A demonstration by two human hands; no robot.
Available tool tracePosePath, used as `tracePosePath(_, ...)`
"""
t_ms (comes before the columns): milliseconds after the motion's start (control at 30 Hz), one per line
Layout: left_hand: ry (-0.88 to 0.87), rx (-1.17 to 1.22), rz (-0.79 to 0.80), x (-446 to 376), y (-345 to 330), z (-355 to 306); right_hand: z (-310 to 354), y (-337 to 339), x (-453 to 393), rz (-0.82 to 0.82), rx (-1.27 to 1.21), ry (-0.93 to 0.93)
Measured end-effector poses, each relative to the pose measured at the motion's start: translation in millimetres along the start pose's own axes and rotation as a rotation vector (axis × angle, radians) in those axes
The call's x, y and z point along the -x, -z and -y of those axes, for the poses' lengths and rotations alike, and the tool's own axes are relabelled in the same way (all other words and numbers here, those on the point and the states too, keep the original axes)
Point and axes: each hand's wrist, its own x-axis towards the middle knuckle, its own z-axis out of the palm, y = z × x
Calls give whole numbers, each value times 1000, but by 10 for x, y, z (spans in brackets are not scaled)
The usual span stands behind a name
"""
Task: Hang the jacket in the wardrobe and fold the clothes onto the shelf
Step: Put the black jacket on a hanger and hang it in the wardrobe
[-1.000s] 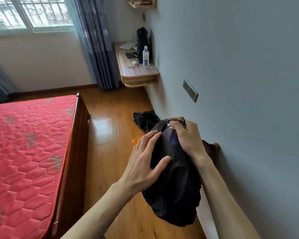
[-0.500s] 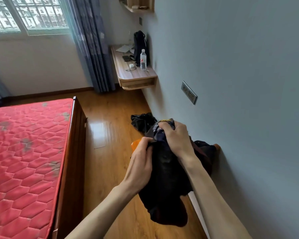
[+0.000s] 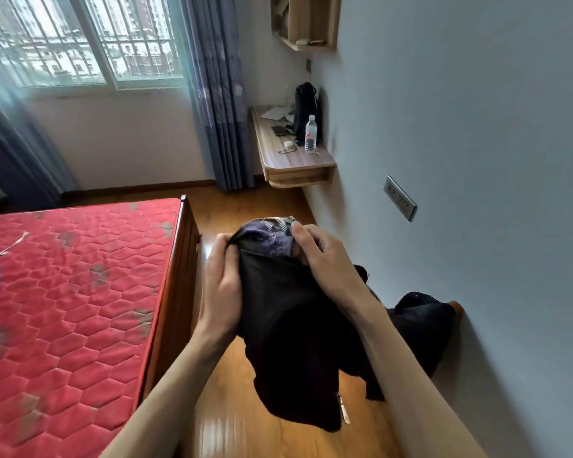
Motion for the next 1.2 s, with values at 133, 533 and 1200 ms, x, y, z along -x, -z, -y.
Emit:
tracePosePath(133, 26, -9, -171, -81, 512, -98, 82, -303, -32, 48, -3, 43)
tracePosePath(533, 30, -66, -508, -14, 2083, -310, 96, -1601, 95, 673, 275, 237)
tracePosePath(1200, 297, -251, -776, 1318, 4200, -99, 1432, -5204, -61, 726, -232, 315)
